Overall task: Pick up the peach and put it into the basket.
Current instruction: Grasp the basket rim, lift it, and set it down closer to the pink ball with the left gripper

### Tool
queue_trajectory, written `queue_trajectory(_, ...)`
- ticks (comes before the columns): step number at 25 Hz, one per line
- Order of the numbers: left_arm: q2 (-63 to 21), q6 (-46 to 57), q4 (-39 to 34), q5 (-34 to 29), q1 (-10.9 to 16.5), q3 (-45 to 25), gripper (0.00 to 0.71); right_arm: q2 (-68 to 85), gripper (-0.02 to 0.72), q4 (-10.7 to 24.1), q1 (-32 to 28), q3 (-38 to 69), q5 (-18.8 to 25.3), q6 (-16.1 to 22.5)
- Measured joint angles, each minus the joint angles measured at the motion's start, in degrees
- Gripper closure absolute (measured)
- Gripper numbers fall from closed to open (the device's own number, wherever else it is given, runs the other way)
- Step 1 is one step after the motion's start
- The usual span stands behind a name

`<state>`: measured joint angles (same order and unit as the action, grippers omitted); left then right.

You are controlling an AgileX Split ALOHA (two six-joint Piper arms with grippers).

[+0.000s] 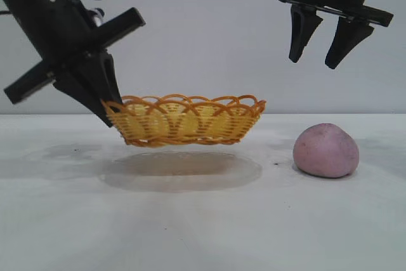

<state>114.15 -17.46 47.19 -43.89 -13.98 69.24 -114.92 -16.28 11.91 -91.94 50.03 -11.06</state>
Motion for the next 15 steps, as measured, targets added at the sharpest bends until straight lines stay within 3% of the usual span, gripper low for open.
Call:
queue_trajectory(10, 2.3, -4.0, 3.8, 4.3, -0.8, -0.1, 0.710, 0.0, 0.285, 0.1, 0.0, 0.0, 0.0, -0.1)
queue_trajectory(11, 2.3, -4.0, 4.1, 4.5, -0.8, -0.1, 0.648, 0.0, 0.285, 0.1, 0.0, 0.0, 0.0, -0.1)
queue_trajectory(13, 2.3, -4.0, 4.3, 4.6, -0.8, -0.1, 0.648, 0.0, 0.285, 0.1, 0.0, 0.0, 0.0, -0.1)
queue_trajectory(15, 2.3, -4.1, 4.4, 4.9, -0.8, -0.1, 0.541, 0.0, 0.285, 0.1, 0.0, 0.0, 0.0, -0.1)
